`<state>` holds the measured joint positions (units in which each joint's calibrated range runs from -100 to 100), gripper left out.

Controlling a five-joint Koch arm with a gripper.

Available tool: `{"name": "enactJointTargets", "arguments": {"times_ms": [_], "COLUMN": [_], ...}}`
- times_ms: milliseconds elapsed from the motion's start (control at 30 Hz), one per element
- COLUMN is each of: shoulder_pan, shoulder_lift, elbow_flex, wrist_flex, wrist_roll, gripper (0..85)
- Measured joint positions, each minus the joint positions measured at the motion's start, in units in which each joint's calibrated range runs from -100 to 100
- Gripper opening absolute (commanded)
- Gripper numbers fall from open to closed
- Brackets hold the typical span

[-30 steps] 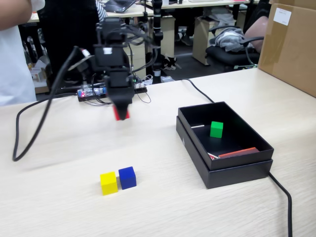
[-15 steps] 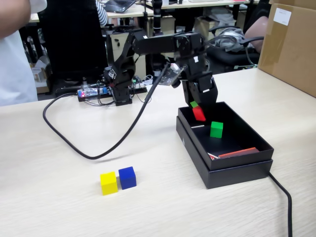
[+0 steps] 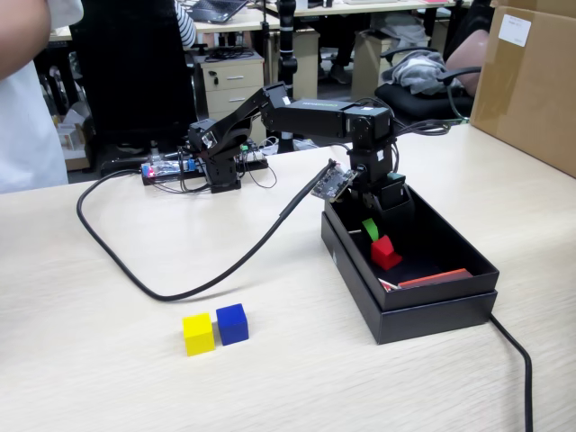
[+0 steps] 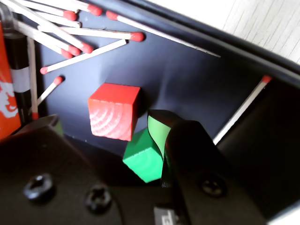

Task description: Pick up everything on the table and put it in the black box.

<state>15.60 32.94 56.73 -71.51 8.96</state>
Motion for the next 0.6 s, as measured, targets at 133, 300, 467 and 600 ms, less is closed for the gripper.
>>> {"name": "enactJointTargets", "arguments": {"times_ms": [133,300,467,600], "shoulder_pan": [-0.54,-5.42,-13.72,-19.29], "shoulder_lift": [-6.86,-25.89,-31.33,-31.2], "elbow_flex": [-0.64,-2.56,-4.29,-6.66], "wrist_flex": [-0.93,-2.4,-2.48,-2.48], "wrist_roll": [0.0,-0.88,-5.67,-8.01], "gripper": [38.6,40.8,44.1,48.0]}}
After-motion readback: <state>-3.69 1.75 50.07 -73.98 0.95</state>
